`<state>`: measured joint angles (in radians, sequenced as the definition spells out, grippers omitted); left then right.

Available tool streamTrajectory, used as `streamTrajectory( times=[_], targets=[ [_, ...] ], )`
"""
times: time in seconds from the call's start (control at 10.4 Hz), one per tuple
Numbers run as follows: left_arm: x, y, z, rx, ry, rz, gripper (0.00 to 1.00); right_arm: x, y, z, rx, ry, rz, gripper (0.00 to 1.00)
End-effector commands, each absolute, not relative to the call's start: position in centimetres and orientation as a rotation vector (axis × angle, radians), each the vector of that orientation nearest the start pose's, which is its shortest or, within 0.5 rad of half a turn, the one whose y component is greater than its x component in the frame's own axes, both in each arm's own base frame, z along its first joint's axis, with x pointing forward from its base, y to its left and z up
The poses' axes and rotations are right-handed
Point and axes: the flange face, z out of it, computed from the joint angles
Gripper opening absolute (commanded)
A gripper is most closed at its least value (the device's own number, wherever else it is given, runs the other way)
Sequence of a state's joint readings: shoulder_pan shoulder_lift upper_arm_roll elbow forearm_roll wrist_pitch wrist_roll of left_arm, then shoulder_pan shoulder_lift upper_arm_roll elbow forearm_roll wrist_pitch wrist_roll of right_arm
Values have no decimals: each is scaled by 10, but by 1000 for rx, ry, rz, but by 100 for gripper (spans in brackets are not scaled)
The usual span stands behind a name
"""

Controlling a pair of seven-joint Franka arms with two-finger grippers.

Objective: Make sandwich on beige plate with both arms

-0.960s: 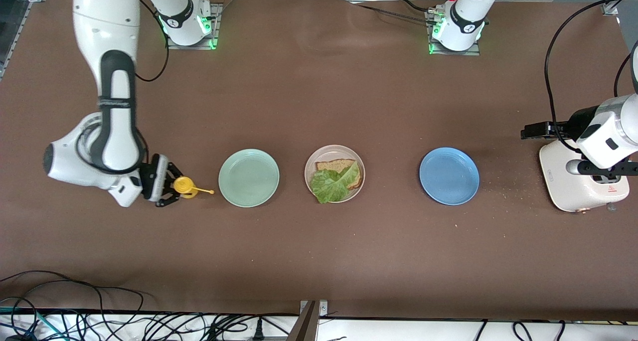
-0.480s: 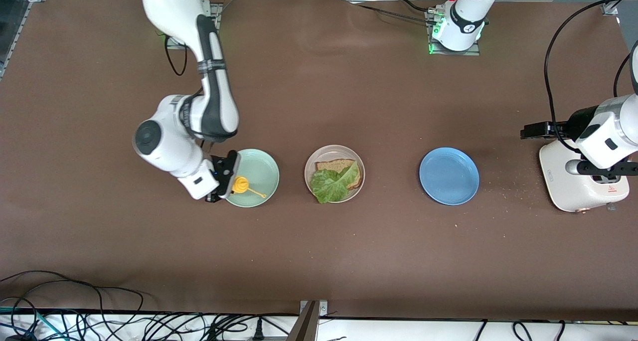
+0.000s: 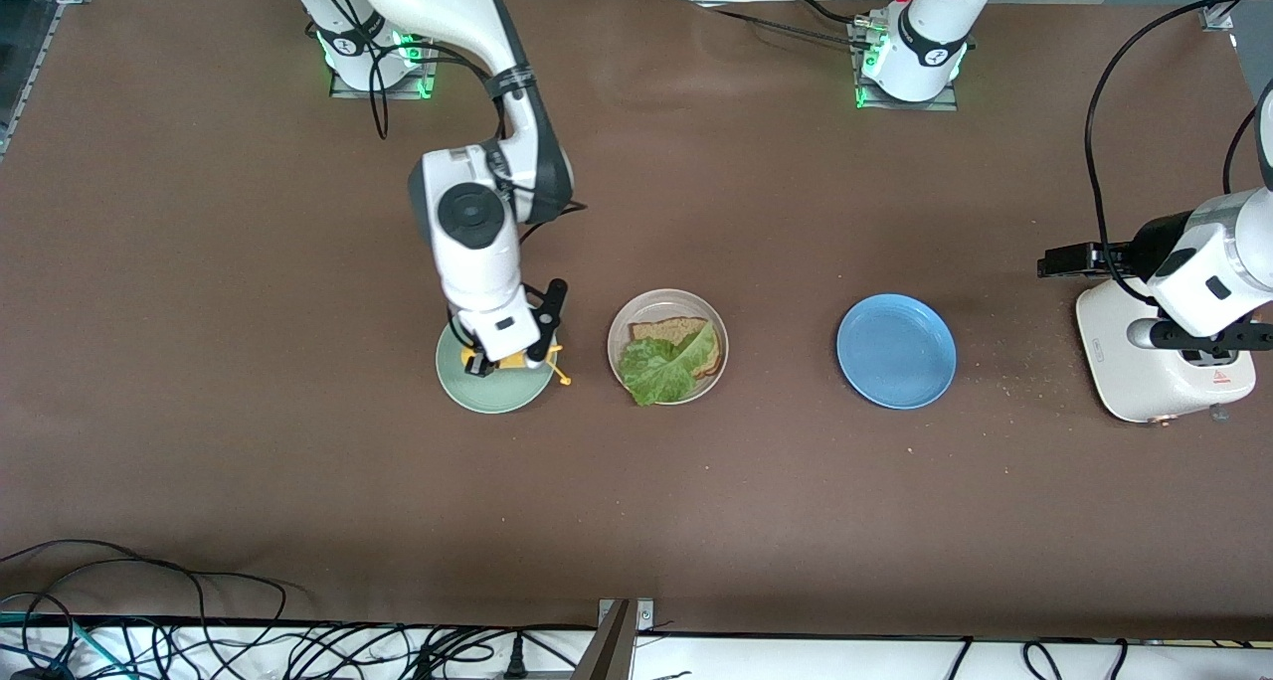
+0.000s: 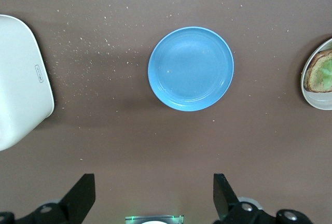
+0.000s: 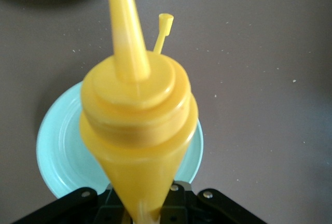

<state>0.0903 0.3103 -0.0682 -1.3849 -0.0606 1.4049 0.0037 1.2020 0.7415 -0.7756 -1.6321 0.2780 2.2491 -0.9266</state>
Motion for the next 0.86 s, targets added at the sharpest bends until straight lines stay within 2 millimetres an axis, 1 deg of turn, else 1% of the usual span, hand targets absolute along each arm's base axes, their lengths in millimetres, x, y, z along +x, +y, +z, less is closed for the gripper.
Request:
streamTrajectory(
  times=[0.0,0.1,0.38,0.58,0.67,0.77],
  targets=[
    [618,12,520,-3156,-35,467,100,574,401,269,-2779,-2233,-17,0],
    [618,12,520,-3156,-35,467,100,569,416,262,-2799,-2289,22,0],
    [618,12,518,-3156,-35,472,100,559,456,239,-2880,-2426,226,0],
    [617,12,520,-3156,-35,469,100,546,475,222,-2920,-2518,317,0],
    [617,12,520,-3156,-35,469,100,538,484,217,-2920,-2613,359,0],
    [617,12,520,-3156,-35,469,100,531,491,212,-2921,-2668,391,0]
  ],
)
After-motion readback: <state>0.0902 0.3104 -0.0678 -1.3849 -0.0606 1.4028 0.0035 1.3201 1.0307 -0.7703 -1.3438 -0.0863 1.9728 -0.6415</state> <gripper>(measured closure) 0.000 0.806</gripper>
